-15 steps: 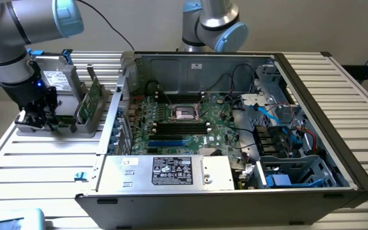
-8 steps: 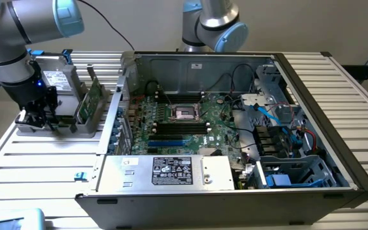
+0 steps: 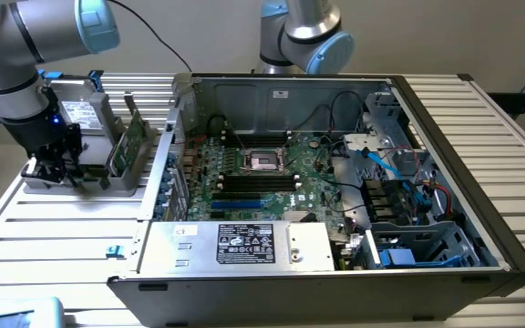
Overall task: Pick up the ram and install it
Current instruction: 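Pick up the ram and move it above insertion slot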
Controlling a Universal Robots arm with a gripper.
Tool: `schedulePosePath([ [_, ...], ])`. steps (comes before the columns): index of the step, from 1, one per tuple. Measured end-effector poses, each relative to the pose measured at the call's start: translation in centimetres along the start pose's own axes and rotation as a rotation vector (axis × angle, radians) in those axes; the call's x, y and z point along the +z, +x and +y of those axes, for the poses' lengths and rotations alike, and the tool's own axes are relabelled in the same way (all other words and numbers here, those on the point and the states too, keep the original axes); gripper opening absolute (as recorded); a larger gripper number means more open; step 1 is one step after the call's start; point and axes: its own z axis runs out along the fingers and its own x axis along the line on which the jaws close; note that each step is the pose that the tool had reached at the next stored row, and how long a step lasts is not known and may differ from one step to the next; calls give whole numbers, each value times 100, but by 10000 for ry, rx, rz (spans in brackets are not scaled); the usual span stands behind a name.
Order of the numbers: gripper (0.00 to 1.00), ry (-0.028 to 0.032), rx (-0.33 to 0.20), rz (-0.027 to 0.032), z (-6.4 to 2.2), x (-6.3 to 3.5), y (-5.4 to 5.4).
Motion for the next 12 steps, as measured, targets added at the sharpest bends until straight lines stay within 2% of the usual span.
schedulePosePath([
  [9,31,0,1,0,-2,0,-7],
  [11,18,-2,0,0,-2,0,-7],
  [12,18,-1,1,0,-2,0,-7],
])
